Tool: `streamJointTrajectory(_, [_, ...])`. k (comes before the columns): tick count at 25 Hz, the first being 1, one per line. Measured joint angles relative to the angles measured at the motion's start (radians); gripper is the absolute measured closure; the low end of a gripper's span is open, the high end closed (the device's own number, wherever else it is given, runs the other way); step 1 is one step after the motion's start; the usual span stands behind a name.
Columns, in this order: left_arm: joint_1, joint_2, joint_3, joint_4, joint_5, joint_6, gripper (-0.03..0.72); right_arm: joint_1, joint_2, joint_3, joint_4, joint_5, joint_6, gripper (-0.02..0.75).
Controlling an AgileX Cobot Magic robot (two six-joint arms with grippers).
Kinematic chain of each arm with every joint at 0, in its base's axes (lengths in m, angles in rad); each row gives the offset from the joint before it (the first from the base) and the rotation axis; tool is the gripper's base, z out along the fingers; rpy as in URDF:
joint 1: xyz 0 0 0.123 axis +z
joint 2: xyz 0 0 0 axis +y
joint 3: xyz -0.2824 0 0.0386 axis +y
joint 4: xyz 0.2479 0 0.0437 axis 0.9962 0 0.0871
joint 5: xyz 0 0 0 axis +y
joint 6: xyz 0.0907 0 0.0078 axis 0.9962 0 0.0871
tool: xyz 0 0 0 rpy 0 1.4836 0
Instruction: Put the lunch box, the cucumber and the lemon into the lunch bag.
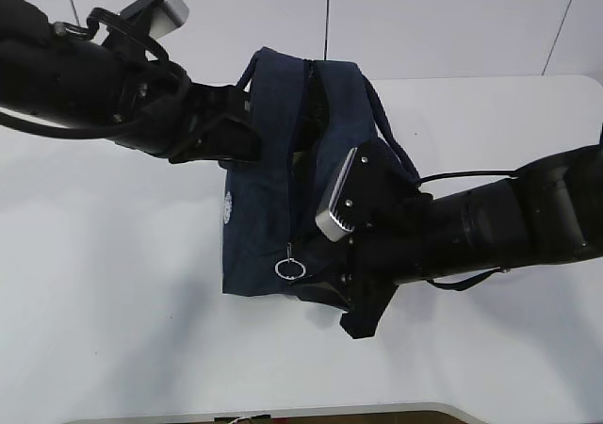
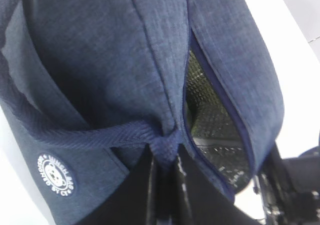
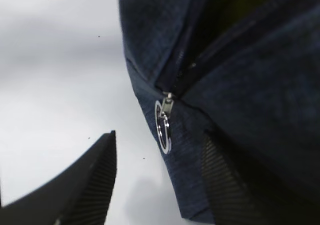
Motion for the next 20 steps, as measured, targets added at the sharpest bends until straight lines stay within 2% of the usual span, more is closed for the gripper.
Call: streamJointTrajectory(20, [0.000, 0.000, 0.000, 0.004, 0.019, 0.000, 0.690, 0.000, 0.139, -0.056, 0.000, 0.134, 0.031, 0.300])
